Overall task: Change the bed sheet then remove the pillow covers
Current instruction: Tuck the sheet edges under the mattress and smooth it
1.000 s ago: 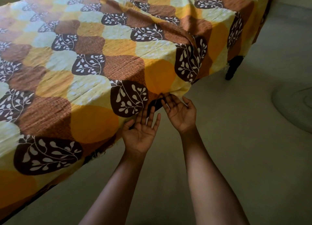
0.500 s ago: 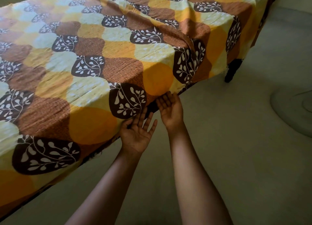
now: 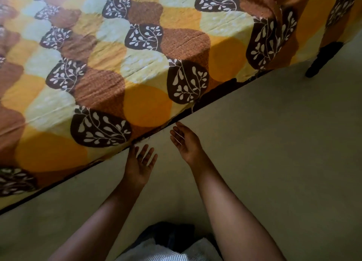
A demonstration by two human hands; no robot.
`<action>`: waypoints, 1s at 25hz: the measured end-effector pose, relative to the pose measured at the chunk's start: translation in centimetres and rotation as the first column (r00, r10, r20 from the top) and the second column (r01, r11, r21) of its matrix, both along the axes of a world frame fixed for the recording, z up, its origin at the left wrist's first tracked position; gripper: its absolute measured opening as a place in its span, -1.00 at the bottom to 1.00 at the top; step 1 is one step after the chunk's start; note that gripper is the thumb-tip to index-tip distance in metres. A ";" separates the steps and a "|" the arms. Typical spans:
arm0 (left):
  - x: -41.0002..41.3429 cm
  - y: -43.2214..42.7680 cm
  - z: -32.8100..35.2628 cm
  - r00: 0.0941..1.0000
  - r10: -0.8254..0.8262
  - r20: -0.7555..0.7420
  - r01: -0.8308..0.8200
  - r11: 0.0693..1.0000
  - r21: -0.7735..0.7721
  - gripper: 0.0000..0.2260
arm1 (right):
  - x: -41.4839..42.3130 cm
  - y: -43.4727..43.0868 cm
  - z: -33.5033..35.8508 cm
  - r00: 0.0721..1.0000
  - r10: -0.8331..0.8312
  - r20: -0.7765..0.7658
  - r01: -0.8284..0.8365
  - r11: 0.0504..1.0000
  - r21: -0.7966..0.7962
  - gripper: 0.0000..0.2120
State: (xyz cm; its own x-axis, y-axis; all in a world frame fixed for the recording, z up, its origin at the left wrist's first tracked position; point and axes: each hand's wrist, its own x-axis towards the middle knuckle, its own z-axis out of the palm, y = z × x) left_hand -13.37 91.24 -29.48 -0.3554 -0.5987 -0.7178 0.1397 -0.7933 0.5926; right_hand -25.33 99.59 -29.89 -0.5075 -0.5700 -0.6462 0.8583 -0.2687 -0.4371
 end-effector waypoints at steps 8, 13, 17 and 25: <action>2.3 -1.3 -1.5 0.990 -0.021 0.138 0.037 0.992 -0.118 -0.92 | 4.2 -4.3 -1.4 0.991 0.102 -0.081 -0.103 0.995 -0.004 -0.68; 3.9 -2.8 -3.4 0.974 -0.227 -0.024 0.224 0.972 -0.073 -0.66 | 4.8 -4.4 -4.1 0.994 0.081 -0.067 -0.088 0.990 -0.113 -0.87; 3.5 -5.3 -3.6 0.941 -0.259 -0.217 0.233 0.962 -0.139 -0.05 | 5.5 -5.6 -5.2 1.000 -0.028 -0.008 0.026 0.971 -0.239 -0.84; 2.5 -4.9 -4.2 0.964 -0.137 -0.228 0.081 0.967 -0.241 -0.33 | 6.8 -6.7 -4.0 0.923 -0.084 -0.375 0.044 0.992 -0.116 -0.91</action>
State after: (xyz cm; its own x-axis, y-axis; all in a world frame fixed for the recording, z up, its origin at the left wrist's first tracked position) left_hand -10.87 86.30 -33.72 -0.5728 -0.6838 -0.4520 0.2206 -0.6597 0.7184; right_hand -18.58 92.93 -33.90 -0.7402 -0.5813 -0.3380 0.6137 -0.3786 -0.6928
